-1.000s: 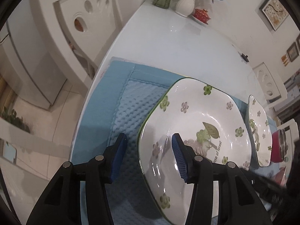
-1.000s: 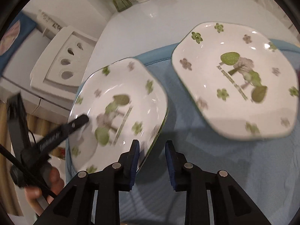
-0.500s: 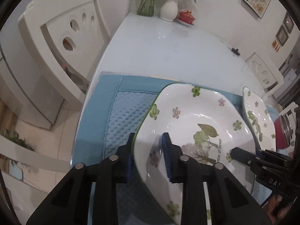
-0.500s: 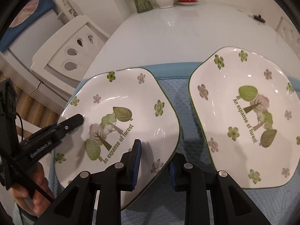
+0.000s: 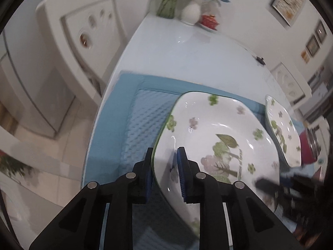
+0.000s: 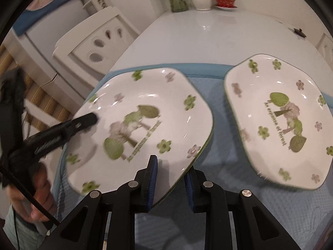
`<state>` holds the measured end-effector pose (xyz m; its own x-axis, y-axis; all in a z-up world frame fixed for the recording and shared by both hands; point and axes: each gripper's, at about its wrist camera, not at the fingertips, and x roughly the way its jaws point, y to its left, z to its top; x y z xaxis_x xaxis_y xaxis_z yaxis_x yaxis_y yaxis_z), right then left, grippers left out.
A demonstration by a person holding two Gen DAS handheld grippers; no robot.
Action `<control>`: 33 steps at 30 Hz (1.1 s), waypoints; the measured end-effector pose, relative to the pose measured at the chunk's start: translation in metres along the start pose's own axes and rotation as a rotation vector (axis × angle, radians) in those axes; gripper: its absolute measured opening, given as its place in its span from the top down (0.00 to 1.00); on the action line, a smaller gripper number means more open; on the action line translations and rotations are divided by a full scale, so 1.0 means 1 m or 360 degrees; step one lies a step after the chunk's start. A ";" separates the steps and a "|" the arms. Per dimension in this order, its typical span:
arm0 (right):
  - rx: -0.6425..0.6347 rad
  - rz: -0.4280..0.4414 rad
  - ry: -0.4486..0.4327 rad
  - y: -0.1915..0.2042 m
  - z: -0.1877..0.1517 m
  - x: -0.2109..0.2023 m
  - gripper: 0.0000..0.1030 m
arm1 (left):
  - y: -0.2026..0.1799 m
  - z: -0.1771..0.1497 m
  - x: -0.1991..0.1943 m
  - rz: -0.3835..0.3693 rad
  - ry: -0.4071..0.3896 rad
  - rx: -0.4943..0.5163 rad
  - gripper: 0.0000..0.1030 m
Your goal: Organize plates and bowls
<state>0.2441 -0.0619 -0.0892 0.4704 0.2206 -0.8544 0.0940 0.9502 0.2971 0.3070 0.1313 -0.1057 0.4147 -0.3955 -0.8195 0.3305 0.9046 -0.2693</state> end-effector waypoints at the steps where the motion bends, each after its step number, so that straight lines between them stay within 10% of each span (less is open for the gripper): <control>1: -0.0045 -0.0006 0.0003 0.010 -0.004 0.000 0.76 | 0.003 0.000 0.000 -0.0001 -0.0003 -0.0013 0.80; 10: 0.0151 0.0049 0.0044 -0.019 -0.005 0.003 0.64 | 0.001 0.005 0.001 0.0001 0.0020 0.0088 0.76; 33: 0.0137 0.0005 0.0029 -0.008 -0.005 -0.031 0.71 | -0.027 -0.025 -0.066 -0.0013 -0.0063 -0.0007 0.73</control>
<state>0.2245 -0.0751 -0.0669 0.4549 0.2284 -0.8607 0.1681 0.9272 0.3348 0.2497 0.1368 -0.0569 0.4452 -0.4090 -0.7965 0.3305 0.9018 -0.2783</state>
